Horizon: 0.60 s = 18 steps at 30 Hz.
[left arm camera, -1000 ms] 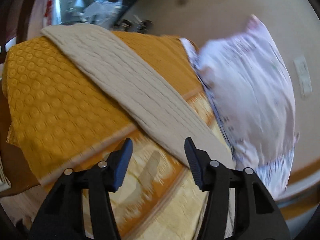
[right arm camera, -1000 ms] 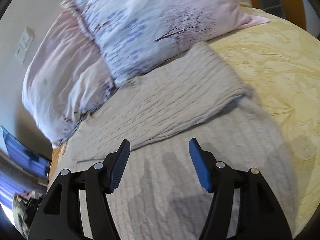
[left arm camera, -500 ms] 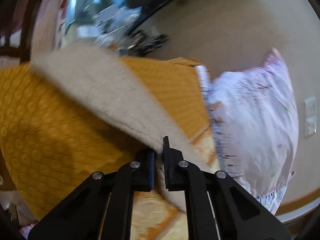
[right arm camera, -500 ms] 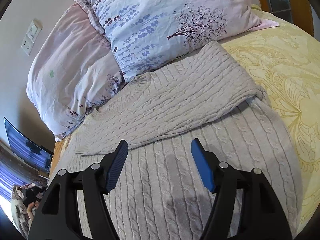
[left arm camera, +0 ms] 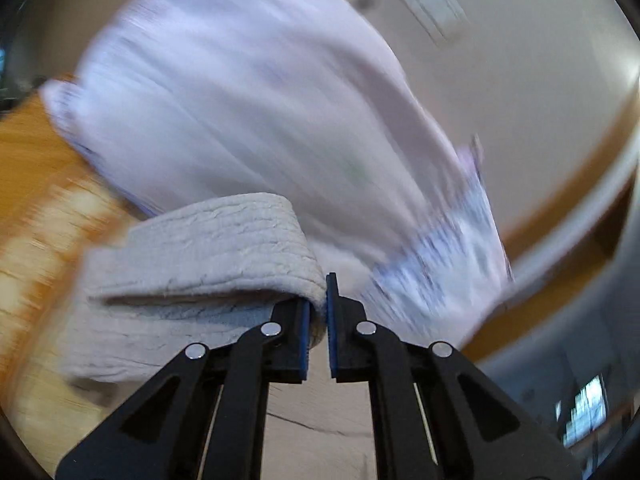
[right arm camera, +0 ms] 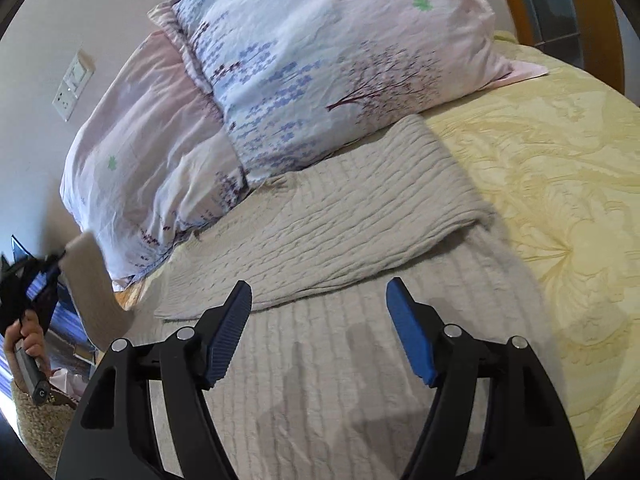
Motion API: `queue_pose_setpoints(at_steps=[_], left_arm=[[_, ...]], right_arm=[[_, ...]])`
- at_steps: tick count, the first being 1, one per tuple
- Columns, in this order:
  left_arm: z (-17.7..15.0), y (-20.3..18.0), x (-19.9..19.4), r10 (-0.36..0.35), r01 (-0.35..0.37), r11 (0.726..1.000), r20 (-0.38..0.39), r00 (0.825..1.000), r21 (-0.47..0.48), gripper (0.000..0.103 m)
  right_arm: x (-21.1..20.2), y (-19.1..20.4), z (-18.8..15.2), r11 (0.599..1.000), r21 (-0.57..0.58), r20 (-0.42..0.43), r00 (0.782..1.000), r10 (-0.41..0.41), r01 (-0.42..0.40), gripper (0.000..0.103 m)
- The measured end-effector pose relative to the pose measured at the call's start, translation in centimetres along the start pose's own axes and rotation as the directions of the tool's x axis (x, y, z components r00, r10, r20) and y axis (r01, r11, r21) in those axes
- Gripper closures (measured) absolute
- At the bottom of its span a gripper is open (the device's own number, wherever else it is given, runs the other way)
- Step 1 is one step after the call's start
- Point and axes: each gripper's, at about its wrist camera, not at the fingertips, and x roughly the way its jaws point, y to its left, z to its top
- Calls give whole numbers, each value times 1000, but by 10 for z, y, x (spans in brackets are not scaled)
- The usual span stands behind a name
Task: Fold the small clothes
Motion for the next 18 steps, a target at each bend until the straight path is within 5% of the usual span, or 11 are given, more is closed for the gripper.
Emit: queue_pose_setpoints(at_steps=[4,10,15,18], left_arm=[[-50,-34,62,-4,15,997,-136,991,82,96],[-118,-47,125,106,-53,981,-285,953,188,92],[-130,-42,107,81,-8,979,-358,930,201,45],[-119,-27,69,67,-1,977,-305,950,212,44]], right_arm=[[-6,-12,1,1000,10,7,1000,-21,21,32],[-9,-19,3,999,5,-1,999,-40,40,32],[-10,-1,11,997,-73,-6,1000,-27,27,32],[-7,28,18,982,-189,-14,1000,10,-13,32]])
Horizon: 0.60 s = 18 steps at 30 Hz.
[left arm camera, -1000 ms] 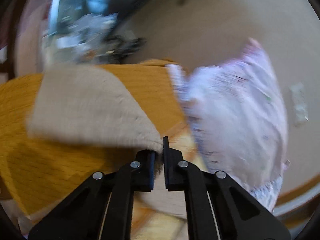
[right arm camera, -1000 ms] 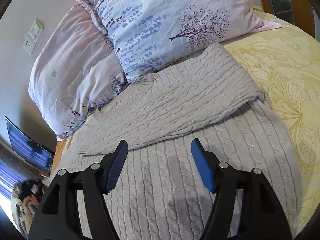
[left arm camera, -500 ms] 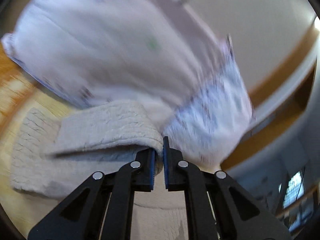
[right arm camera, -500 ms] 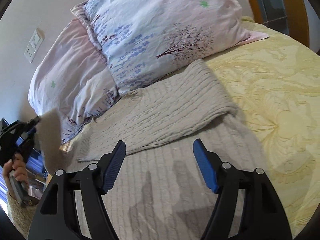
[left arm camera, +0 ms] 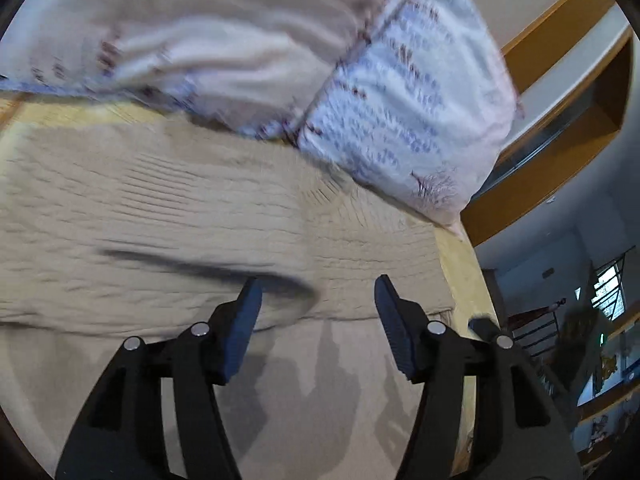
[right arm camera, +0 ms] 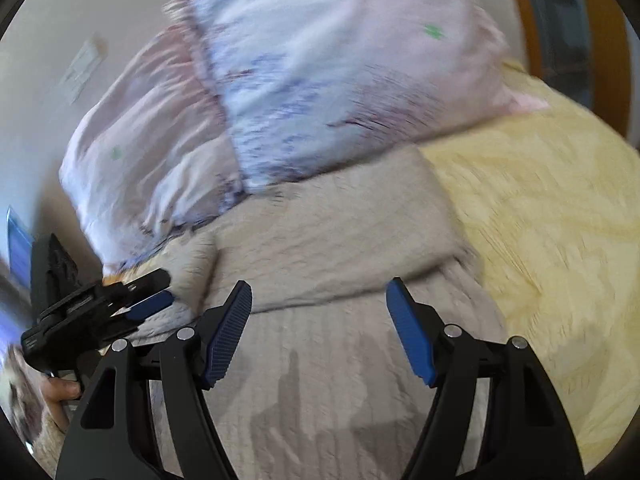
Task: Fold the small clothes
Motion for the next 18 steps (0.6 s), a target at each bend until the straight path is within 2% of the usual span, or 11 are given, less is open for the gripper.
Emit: queue_pose_setpoints(at_steps=[2,5,6,10,13,15,18], left_arm=[[1,18,-23,48,-48,999,43,998,-11,46],[6,55,-48,170,-166,985,91,981,-43,59],[6,72,-53,204,-198,977,85,975,-79,60],[3,106,-56,251,-240,960,58,966,-146,66],[0,122,-50,260,-252,950,24,965,-182,71],[-1,127,-48,267,-258,948,27,963,-186,77],[-1,130,-48,256,-246,949,25,966,-194,78]], right_arm=[[9,27,7,993,-112,-16,999,37,-39,33],[28,80,11,946,-307,-56,995,89,-101,43],[37,102,9,914,-387,-65,993,101,-118,46],[74,176,-5,769,-611,-121,982,143,-187,49],[107,210,-19,702,-687,-164,981,105,-190,50],[124,222,-29,673,-714,-191,978,79,-194,51],[142,228,-43,649,-742,-200,979,22,-166,51]])
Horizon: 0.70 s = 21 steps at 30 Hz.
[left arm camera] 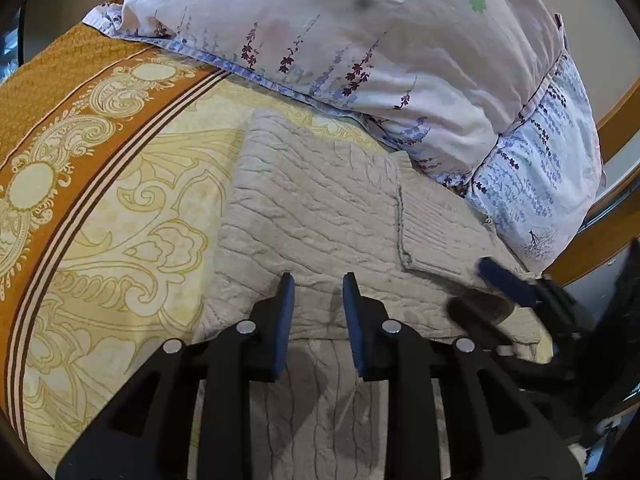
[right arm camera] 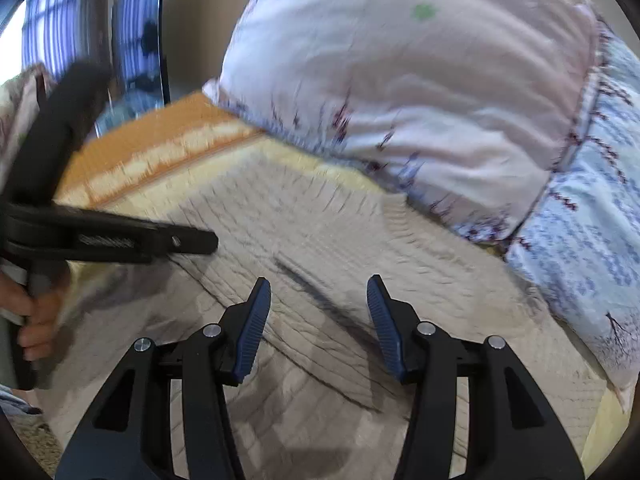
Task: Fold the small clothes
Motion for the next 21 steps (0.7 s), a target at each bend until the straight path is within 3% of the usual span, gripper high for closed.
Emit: queue_pose_setpoints(at_steps=[1,3,4,5,6,9,11,12,14,17,18,20,21], left_arm=[[-1,2,-1,-3,3,1000,-1,1000,0,77],[-2,3,-2,-7,7,1000,1,1000,4,77],[-2,3,-1,-10,10,1000,2,1000,2,77],[-2,2,-1,-13,13,1000,2,1000,-1,77],[-2,3,-1,-16,16,1000,1,1000,-4,77],[-1,3,0,-23,23,1000,-2,1000,-14,77],[-1,3,0,-26,26,1000,0,1000,-10,74],[-2,2,0,-27,27,1000,3,1000,-6,72],[-3,0,-1,-34,34,999,8,999,5,67],[-5,-4,-1,-48,47,999,15,999,20,55],[-6,-6,-1,-52,52,998,17,998,30,52],[-6,-9,-1,-54,53,998,18,998,43,47],[-6,-11,-1,-55,54,997,19,998,50,44]], right_arm=[[8,2,-1,1000,-11,-19,999,-28,28,51],[16,1,-4,998,-5,-45,997,-65,64,73],[16,-2,-6,999,19,-41,998,-50,51,77],[14,-8,-6,998,51,-30,999,-31,32,91],[9,-16,-6,995,97,-19,1000,-16,18,96],[-11,-41,-8,976,219,42,999,-19,9,97],[-35,-68,-16,935,354,108,993,-45,4,97],[-46,-83,-23,907,420,133,989,-62,0,97],[-71,-117,-48,810,586,180,979,-99,-26,97],[-90,-157,-101,644,765,141,980,-139,-19,96],[-89,-167,-122,597,802,99,989,-112,-13,96],[-87,-178,-144,542,840,76,996,-54,-35,94],[-87,-183,-153,510,859,69,997,-39,-40,88]])
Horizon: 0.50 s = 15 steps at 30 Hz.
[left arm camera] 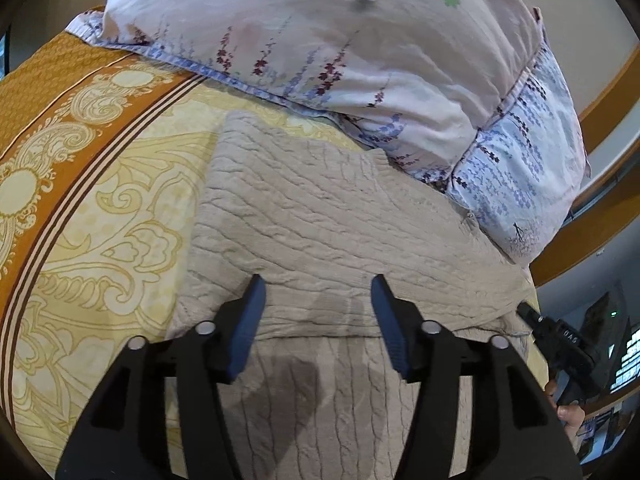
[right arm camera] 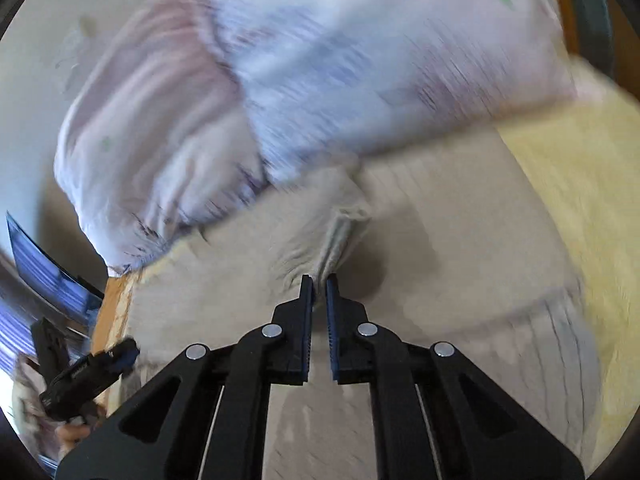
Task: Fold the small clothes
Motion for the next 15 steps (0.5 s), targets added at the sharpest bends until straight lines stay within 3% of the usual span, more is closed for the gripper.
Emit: queue_pose_setpoints(at_steps=[1,3,5,7,11,13,14,15], left_arm=[[-1,-2,-1,-3,3,1000,3,1000,7,42],[-2,-3,-4,-10,10,1000,10,1000,13,38],[-5,-3,-11,-21,21,1000,16,1000,18,38],[-8,-1,-19,-28,28,999,17,999,26,38],[-17,7,-35,-20,19,999,18,1000,37,38],[-21,13,-42,-14,13,999,20,1000,30,38],[-23,17,-46,-11,11,1000,23,1000,25,38],[-24,20,-48,-11,10,1000,25,1000,21,38]], right_arm=[[-4,-11,2,999,43,-6,1000,18,-18,82],[-14,-26,10,991,113,21,998,62,-64,45],[-16,-33,17,988,140,26,998,61,-64,44],[-9,-37,21,985,157,-10,998,70,-67,45],[11,-41,20,984,160,-81,993,87,-73,61],[21,-38,17,985,157,-100,991,94,-78,64],[23,-37,16,986,148,-99,991,93,-78,70],[25,-34,15,988,132,-104,990,97,-83,91]])
